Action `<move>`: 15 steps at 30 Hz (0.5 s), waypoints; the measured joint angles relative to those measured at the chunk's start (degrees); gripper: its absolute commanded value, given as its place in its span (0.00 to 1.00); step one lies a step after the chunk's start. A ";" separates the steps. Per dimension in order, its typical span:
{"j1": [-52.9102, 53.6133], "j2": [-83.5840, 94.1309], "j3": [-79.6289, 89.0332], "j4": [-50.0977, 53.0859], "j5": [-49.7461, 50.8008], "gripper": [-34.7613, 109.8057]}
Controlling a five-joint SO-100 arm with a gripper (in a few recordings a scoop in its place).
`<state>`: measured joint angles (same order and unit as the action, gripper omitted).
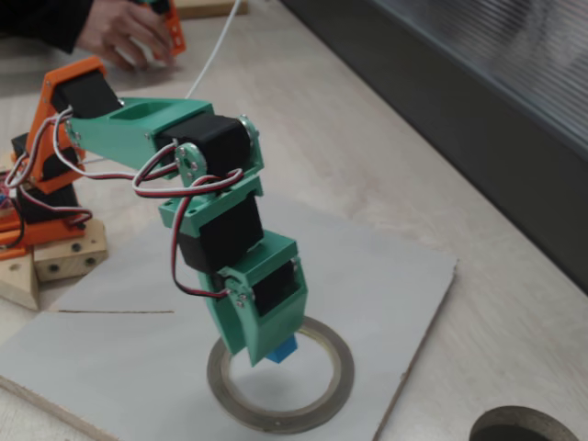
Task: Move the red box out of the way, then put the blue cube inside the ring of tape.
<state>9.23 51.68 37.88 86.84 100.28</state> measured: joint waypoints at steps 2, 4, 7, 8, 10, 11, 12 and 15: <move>0.26 0.00 0.00 -1.41 0.00 0.29; 0.62 0.00 0.00 -2.55 0.00 0.29; 0.35 0.00 0.00 -2.99 0.00 0.29; 0.35 0.00 0.00 -2.90 0.00 0.29; 0.53 0.00 0.00 -2.90 0.00 0.29; 0.62 0.00 0.00 -2.90 0.00 0.29; 0.62 0.00 0.00 -2.90 0.00 0.29; 0.44 0.00 0.00 -2.90 0.00 0.29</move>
<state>9.67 51.68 37.88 83.94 100.28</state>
